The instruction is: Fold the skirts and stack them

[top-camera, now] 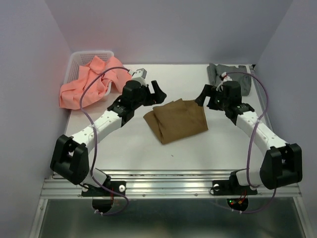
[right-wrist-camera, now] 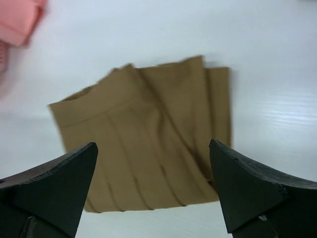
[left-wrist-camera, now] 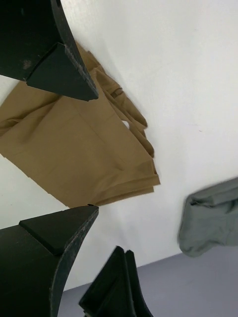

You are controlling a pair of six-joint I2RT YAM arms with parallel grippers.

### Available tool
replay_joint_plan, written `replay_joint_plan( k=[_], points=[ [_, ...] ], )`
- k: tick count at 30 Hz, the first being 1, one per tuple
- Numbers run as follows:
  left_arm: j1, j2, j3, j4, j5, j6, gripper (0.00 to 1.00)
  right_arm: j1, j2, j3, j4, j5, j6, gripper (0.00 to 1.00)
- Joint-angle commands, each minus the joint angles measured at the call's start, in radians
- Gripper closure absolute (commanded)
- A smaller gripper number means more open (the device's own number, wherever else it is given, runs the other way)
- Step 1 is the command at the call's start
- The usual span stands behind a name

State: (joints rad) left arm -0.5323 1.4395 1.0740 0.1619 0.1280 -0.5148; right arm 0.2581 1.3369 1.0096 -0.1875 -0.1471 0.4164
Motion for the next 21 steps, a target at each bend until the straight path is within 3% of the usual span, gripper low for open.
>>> replay_joint_plan(
  k=[1,5,21],
  points=[
    [-0.024,0.016,-0.114,-0.025,-0.019,-0.025,0.01,-0.141,0.036,-0.095,-0.035,0.020,-0.045,0.00],
    [-0.057,0.041,-0.143,0.004,-0.034,-0.043,0.01,-0.250,0.120,-0.118,0.023,-0.161,-0.053,0.00],
    [-0.077,0.326,-0.020,0.007,-0.024,-0.024,0.01,-0.250,0.390,-0.131,0.207,-0.397,-0.016,0.00]
  ],
)
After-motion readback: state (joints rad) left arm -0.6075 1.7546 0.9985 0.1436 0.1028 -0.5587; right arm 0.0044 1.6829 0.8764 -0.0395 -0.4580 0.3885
